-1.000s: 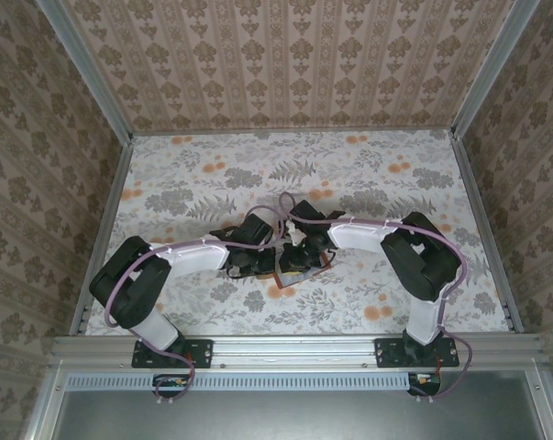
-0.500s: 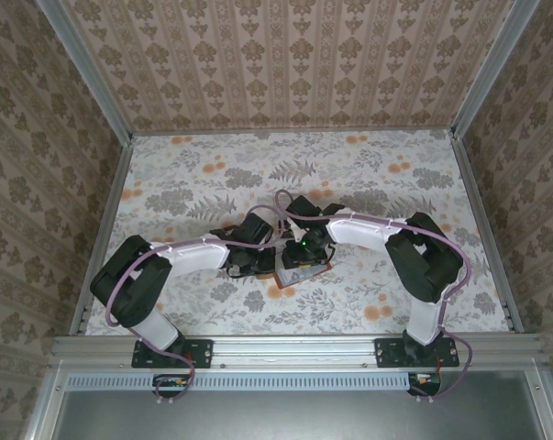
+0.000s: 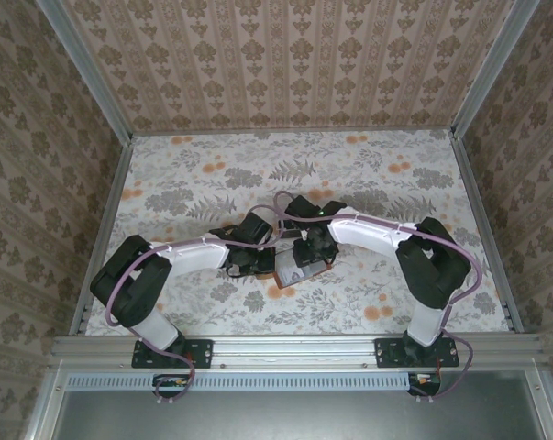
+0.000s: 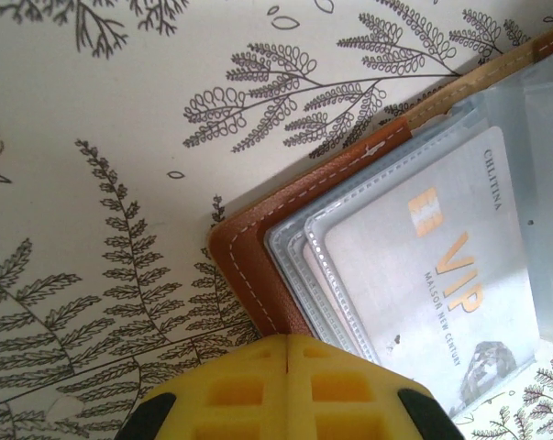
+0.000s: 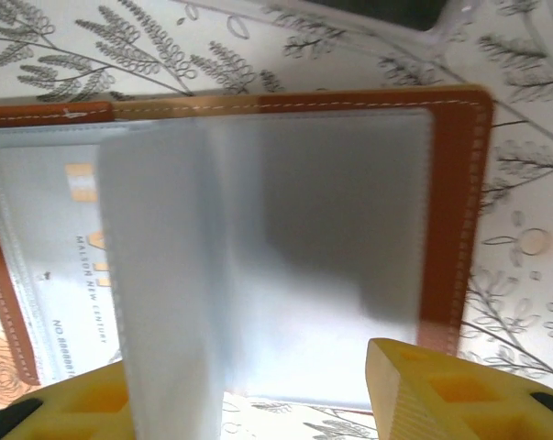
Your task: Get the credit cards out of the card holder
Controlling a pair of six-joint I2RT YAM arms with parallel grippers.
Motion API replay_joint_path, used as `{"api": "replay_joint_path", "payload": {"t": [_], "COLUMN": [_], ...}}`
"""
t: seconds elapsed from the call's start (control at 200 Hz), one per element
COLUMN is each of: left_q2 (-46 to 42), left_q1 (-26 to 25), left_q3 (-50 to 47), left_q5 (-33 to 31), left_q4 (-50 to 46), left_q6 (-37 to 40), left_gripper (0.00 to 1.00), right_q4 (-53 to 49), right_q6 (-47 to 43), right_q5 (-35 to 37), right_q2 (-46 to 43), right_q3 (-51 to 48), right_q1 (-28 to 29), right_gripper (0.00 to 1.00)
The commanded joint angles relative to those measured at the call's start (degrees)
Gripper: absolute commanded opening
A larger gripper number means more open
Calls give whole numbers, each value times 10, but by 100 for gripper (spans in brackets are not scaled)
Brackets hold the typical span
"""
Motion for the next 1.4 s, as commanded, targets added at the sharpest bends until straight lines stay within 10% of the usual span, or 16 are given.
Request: {"api": "replay_joint_path", "payload": {"t": [0.0,0.31,0.785,1.395], "left_q2": [24,28,-23,41], "left_q1": [5,12,9,-15], "left_q3": [-10,-2,59,97], "left_q5": [-9,-12,-22,25], "left_q4": [-50,-57,-113,-60], "left_q6": [19,27,34,29], "left_gripper": [1,1,5,5], "right_q4": [-33,-16,45,38], "right_q6": [-16,-38,17,55], "right_q5": [40,-31,-133,-119], "right_q2": [-10,17,-26,-90], "right_q3": [14,-6,-98,-54], "right_q1": [-11,-56,-72,-69], "right_gripper": [53,53,25,31]}}
